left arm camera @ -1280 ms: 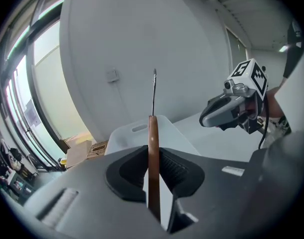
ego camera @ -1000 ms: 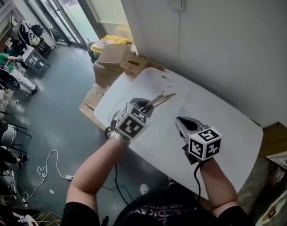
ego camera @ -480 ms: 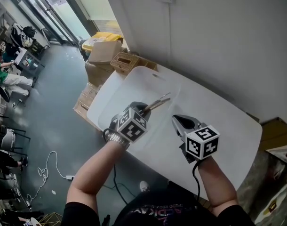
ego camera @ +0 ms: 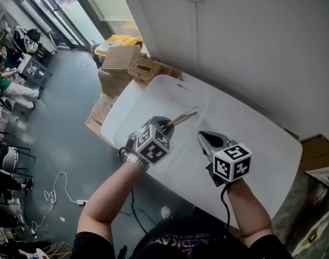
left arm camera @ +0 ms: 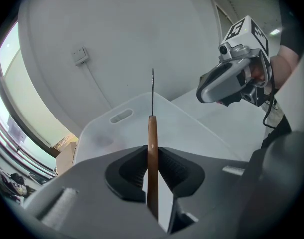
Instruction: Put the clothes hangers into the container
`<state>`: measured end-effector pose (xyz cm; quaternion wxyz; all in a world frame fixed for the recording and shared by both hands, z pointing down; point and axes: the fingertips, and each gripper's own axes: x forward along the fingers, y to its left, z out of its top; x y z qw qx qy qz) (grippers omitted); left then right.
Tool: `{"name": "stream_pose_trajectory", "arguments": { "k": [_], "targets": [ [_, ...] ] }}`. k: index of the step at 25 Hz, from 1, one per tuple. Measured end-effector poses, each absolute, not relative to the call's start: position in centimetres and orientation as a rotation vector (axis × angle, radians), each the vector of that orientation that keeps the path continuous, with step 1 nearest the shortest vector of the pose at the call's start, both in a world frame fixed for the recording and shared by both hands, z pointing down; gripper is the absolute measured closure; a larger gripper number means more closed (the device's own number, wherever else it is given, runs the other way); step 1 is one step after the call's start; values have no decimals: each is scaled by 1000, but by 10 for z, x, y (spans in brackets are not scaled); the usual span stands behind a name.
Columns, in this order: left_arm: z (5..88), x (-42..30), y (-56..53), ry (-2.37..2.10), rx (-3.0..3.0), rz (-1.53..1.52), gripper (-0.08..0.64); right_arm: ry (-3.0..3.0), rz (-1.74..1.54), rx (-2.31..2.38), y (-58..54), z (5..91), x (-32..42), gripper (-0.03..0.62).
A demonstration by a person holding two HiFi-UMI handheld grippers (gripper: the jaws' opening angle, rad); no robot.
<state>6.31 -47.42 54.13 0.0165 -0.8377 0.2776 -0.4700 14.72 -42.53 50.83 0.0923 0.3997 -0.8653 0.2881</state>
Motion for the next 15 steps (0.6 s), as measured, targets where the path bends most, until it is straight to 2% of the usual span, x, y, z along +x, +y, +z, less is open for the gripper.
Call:
{"name": "stream_pose_trajectory", "arguments": {
  "k": [15],
  "targets": [
    [556, 60, -455, 763, -2607, -1490, 413, -2552, 867, 1209, -423, 516, 142, 589]
  ]
}}
